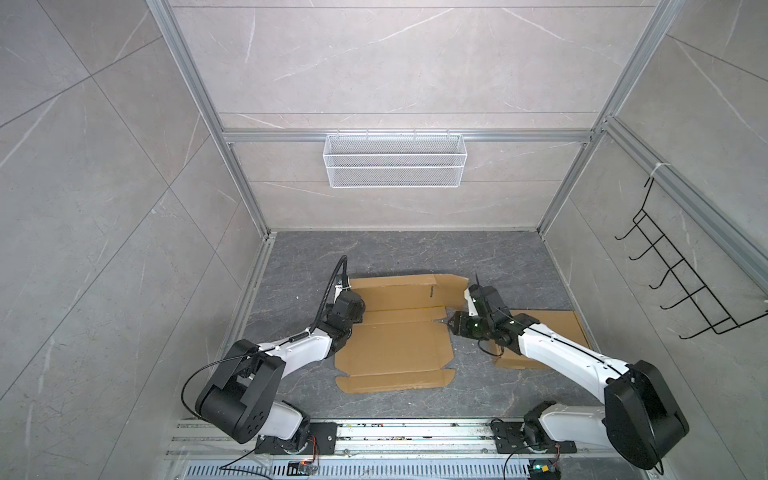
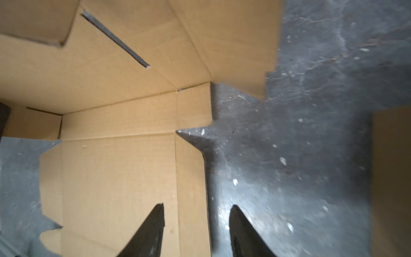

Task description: Fold the paper box

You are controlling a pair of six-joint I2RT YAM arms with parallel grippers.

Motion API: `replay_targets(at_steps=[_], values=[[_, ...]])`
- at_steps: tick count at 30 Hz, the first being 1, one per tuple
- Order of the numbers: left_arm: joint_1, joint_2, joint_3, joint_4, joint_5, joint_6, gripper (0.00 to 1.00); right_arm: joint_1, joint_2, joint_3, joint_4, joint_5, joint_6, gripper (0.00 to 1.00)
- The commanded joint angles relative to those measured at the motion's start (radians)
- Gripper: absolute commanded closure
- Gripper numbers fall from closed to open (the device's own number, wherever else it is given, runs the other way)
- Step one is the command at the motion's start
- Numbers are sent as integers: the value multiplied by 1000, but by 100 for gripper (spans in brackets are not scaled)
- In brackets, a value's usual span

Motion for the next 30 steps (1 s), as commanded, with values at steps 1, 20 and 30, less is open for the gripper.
replay_targets(at_steps=[1,20,30], values=[[-4,36,15,-112,-2,2,100,14,75,-23,223,113,46,49],[-5,57,8,-105,35,14,100,52,362,0,444,152,75,49],[-5,68,2,-89,43,10,100,103,341,65,352,204,-37,64]])
